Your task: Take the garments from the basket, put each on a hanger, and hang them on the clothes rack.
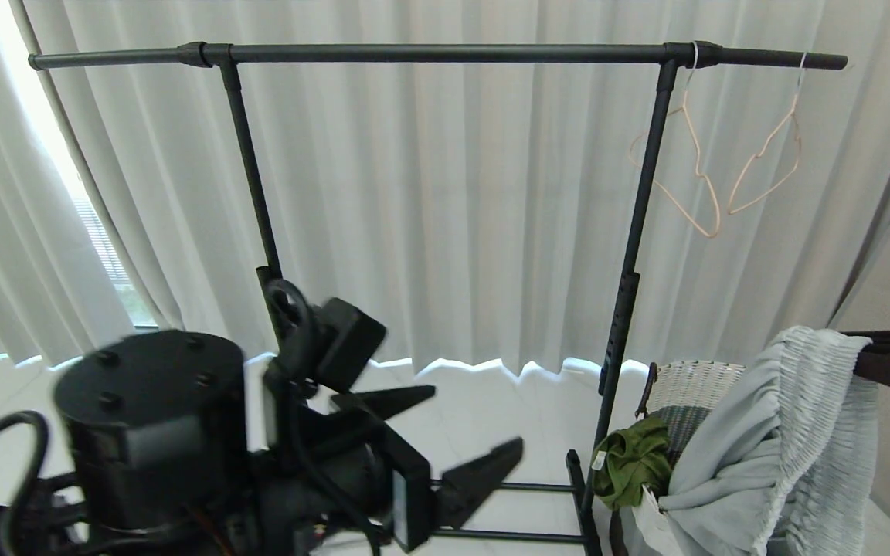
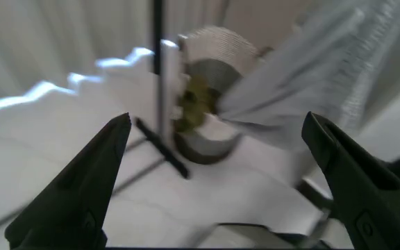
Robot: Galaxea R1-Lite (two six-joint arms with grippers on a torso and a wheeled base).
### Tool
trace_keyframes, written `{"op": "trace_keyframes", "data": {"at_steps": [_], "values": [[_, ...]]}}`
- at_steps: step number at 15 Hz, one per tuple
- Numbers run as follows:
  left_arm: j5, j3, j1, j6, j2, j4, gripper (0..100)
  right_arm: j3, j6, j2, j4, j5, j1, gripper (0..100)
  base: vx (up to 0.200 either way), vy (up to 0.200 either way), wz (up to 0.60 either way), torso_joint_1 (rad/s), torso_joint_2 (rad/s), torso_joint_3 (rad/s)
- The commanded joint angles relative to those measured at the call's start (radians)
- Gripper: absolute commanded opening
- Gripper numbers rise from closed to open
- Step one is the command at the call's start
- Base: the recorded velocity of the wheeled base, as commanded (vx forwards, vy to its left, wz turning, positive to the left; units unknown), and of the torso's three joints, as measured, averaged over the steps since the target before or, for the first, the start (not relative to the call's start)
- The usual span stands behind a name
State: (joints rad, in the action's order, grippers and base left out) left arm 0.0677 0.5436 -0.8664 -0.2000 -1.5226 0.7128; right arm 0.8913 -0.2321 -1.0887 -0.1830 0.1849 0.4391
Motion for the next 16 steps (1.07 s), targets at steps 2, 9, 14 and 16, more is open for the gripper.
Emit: {"op": "trace_keyframes", "data": {"at_steps": [2,9,14,16], "values": [[-0.131,0.093,-0.263,-0.171,-0.346,0.125,100,0.04,0.059,-0.059,0.04,-0.001,0.098,0,0.0,0.0,0.0,0.0,0.0,0.0],[-0.21,0.283,-0.306,-0.263,-0.581,0.126,100,0.04,0.106,-0.068,0.059,-0.002,0.178,0,0.0,0.0,0.0,0.0,0.0,0.0],[-0.21,0.3,-0.266,-0.292,-0.696,0.126,100,0.04,0.106,-0.063,0.06,-0.002,0.178,0,0.0,0.0,0.0,0.0,0.0,0.0],[-0.213,0.294,-0.264,-0.292,-0.711,0.126,100,0.04,0.106,-0.063,0.06,-0.002,0.178,0,0.0,0.0,0.0,0.0,0.0,0.0]]}}
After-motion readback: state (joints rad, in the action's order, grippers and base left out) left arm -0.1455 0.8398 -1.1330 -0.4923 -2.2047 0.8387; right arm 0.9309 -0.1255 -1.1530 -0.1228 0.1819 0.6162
